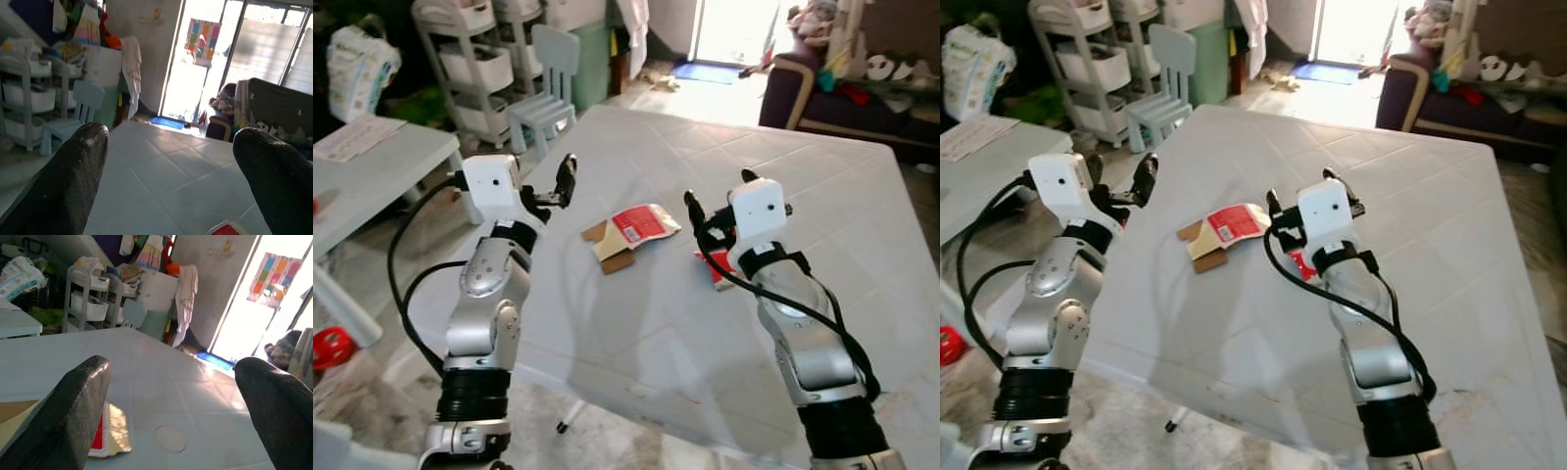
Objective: Picking trash to rubbish bin
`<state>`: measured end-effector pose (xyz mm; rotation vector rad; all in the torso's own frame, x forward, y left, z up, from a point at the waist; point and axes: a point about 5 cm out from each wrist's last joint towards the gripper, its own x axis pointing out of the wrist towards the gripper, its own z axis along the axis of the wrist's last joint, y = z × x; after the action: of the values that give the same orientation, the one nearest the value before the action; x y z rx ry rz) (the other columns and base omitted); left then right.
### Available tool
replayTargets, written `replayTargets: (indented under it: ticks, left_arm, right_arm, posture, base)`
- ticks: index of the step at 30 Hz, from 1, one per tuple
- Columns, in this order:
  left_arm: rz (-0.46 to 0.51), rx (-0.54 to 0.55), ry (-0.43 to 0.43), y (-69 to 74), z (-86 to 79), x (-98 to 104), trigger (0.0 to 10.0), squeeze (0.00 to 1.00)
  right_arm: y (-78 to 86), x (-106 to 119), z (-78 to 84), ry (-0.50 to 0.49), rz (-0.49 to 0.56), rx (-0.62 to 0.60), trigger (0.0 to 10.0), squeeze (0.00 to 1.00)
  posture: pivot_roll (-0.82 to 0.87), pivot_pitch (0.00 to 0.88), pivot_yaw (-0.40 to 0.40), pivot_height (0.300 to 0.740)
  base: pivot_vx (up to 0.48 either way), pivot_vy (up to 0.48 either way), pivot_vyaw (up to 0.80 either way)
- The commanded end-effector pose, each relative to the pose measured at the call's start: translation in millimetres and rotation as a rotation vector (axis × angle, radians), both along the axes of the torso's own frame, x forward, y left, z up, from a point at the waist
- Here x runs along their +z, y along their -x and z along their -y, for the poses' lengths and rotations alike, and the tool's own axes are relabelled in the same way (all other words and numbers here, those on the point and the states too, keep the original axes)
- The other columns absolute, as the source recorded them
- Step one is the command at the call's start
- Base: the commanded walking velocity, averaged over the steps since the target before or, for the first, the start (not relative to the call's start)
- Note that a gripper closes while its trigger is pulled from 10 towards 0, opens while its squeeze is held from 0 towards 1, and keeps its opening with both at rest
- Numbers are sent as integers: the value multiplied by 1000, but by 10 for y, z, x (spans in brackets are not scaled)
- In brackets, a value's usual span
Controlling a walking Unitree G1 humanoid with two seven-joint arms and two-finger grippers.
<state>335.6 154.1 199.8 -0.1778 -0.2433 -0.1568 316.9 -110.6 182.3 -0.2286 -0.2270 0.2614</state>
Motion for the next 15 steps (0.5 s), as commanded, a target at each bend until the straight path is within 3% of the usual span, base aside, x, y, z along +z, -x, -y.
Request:
replayTargets:
  ticks: [1, 6, 15]
  left_arm:
    - [5, -2, 3, 13, 0, 2, 10000, 0]
    - [8, 0, 7, 15, 5, 9, 10000, 0]
    - [23, 87, -74, 60, -42, -9, 10000, 0]
  right_arm:
    - [-2, 9, -21, 8, -2, 12, 10000, 0]
    - [1, 11, -16, 8, -1, 13, 10000, 0]
    - [-37, -25, 17, 61, -20, 19, 10000, 0]
  posture:
    - [-76, 20, -26, 740]
    - [-74, 20, -28, 740]
    - [-65, 23, -39, 740]
  base:
    - [0, 0, -781]
    - [0, 0, -781]
    - [0, 0, 0]
